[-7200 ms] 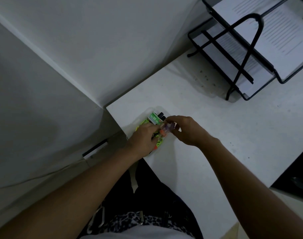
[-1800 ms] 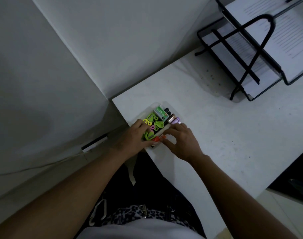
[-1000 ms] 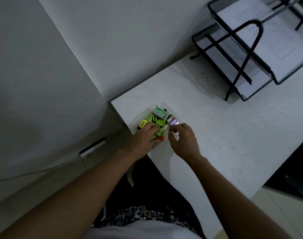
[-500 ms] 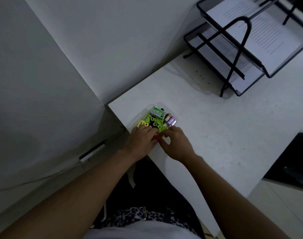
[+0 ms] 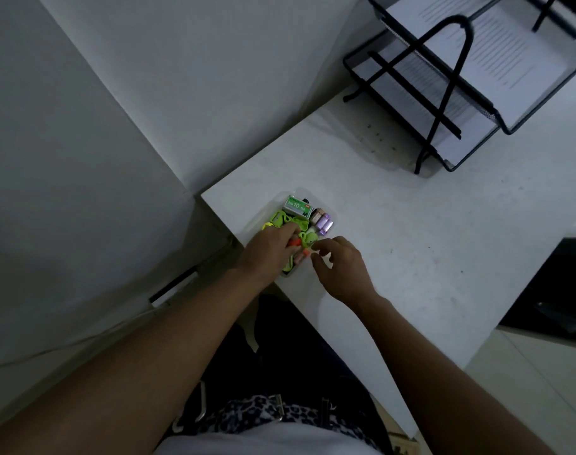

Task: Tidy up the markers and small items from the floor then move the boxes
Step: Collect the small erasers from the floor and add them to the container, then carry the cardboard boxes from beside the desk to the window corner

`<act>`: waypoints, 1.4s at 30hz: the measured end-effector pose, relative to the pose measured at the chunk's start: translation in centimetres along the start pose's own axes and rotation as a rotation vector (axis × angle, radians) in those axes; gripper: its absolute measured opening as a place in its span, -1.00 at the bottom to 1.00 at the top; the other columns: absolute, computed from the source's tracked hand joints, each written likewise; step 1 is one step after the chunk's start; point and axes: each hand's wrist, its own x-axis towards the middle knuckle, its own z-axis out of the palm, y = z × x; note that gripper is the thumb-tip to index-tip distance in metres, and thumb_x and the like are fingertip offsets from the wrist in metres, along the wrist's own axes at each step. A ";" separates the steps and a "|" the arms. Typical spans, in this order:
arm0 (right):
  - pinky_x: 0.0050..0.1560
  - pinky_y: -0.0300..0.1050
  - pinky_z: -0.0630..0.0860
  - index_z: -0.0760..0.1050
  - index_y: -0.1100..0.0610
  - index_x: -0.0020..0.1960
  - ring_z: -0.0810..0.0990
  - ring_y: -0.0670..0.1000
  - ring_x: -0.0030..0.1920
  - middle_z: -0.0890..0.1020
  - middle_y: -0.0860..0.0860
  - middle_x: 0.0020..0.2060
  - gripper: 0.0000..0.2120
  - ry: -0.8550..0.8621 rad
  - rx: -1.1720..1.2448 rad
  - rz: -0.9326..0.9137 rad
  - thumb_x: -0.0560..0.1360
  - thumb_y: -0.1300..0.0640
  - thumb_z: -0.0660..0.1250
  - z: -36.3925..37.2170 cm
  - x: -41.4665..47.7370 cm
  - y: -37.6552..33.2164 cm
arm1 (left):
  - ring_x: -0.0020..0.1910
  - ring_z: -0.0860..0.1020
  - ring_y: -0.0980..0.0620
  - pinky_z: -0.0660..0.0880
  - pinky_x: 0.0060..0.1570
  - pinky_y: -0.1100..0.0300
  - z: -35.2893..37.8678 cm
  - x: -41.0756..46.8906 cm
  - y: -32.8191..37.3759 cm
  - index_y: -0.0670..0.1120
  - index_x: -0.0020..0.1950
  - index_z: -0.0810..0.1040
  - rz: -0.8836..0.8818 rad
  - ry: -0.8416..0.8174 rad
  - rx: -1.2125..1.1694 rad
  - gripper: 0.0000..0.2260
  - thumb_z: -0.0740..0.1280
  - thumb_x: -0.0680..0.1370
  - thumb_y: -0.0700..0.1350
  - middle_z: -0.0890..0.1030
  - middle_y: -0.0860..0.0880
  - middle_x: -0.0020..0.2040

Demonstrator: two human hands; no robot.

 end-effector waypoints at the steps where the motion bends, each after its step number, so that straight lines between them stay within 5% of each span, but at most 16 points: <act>1: -0.08 -0.16 0.45 0.59 0.13 0.11 0.51 0.02 -0.08 0.57 0.05 -0.09 -0.81 0.008 0.007 0.015 0.53 0.13 0.32 -0.2 -0.3 0.2 | 0.02 0.58 -0.19 0.54 -0.03 -0.09 0.1 0.0 0.0 -0.14 0.18 0.48 -0.011 0.005 0.016 -0.77 0.32 0.54 -0.18 0.63 -0.19 0.03; 8: -0.13 -0.24 0.35 0.57 0.09 0.09 0.51 -0.03 -0.13 0.57 0.00 -0.12 -0.84 0.183 0.042 0.118 0.52 0.14 0.32 -1.3 -3.2 0.7 | 0.02 0.50 -0.31 0.47 0.00 -0.06 0.0 -1.3 -0.2 -0.05 0.42 0.33 -0.003 0.042 0.159 -0.55 0.26 0.53 -0.18 0.51 -0.31 0.07; 14: -0.03 -0.08 0.53 0.54 0.08 0.13 0.52 -0.05 -0.10 0.58 0.02 -0.05 -0.81 0.303 0.076 0.212 0.53 0.10 0.31 -0.1 -7.5 -0.8 | 0.07 0.51 -0.24 0.51 0.01 -0.04 -1.6 -4.6 -0.5 -0.08 0.29 0.44 0.147 0.034 0.117 -0.66 0.29 0.53 -0.08 0.56 -0.24 0.09; 20: 0.04 -0.23 0.41 0.51 0.06 0.19 0.48 -0.13 0.01 0.56 -0.01 0.14 -0.76 0.436 0.158 0.264 0.53 0.07 0.31 2.6 -13.2 -3.8 | 0.08 0.54 -0.07 0.46 0.03 0.17 -1.9 -10.8 0.4 -0.13 0.21 0.51 0.383 -0.035 0.007 -0.73 0.34 0.52 -0.10 0.60 -0.12 0.10; 24: 0.04 -0.19 0.47 0.52 0.06 0.18 0.50 -0.12 0.03 0.56 -0.02 0.14 -0.76 0.580 0.233 0.348 0.52 0.08 0.33 4.5 -20.1 -4.9 | 0.05 0.55 -0.02 0.52 0.04 0.09 -0.7 -16.4 1.0 -0.12 0.15 0.53 0.501 -0.138 -0.004 -0.77 0.33 0.53 -0.08 0.60 -0.08 0.07; 38: 0.00 -0.15 0.53 0.48 0.00 0.17 0.53 -0.10 0.01 0.53 -0.07 0.06 -0.73 0.599 0.324 0.677 0.50 0.00 0.33 9.1 -40.3 -0.7 | 0.06 0.50 0.06 0.40 -0.02 0.27 7.7 -28.4 6.2 -0.11 0.18 0.51 0.494 -0.462 0.078 -0.78 0.29 0.56 -0.08 0.54 -0.06 0.11; 42: -0.20 -0.33 0.39 0.44 -0.10 0.05 0.49 -0.18 -0.09 0.50 -0.13 -0.03 -0.84 0.601 0.351 0.748 0.48 -0.03 0.33 8.9 -45.3 2.0 | -0.02 0.47 0.15 0.31 -0.19 0.45 12.4 -30.2 8.8 -0.08 0.17 0.51 0.479 -0.509 0.068 -0.78 0.31 0.55 -0.08 0.54 -0.04 0.11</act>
